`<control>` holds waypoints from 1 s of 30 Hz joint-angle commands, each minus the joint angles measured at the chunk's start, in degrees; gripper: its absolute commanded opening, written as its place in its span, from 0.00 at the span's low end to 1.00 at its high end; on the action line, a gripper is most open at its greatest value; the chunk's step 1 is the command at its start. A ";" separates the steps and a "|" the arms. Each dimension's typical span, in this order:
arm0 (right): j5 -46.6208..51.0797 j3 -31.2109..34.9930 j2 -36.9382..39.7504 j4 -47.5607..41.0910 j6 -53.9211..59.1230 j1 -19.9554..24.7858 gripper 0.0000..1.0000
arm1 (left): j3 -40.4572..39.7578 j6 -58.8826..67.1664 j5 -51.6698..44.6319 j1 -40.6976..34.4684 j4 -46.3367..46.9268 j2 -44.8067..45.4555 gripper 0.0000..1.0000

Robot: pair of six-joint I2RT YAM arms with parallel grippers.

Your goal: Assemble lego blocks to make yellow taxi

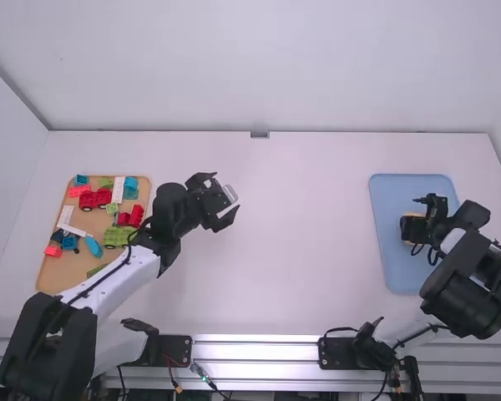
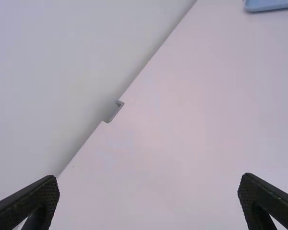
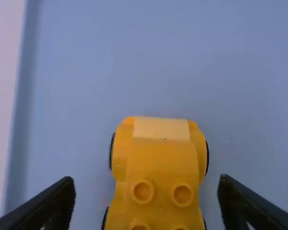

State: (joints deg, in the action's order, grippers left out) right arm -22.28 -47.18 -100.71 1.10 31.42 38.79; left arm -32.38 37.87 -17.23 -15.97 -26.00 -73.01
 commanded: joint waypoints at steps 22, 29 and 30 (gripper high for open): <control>7.19 -21.14 22.53 -30.12 -3.15 -15.65 0.99 | -8.46 -29.86 9.92 0.22 6.82 8.31 0.99; 7.19 -23.02 31.43 -29.92 -0.59 -26.23 0.99 | -11.47 -30.77 16.70 0.22 14.88 19.15 0.99; 7.17 -22.97 32.52 -29.83 0.68 -27.58 0.99 | -11.37 -30.77 16.68 0.22 15.13 20.81 0.99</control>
State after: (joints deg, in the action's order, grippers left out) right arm -15.05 -68.62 -70.26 -28.67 30.20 12.69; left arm -42.85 8.82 -3.27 -15.94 -11.11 -54.74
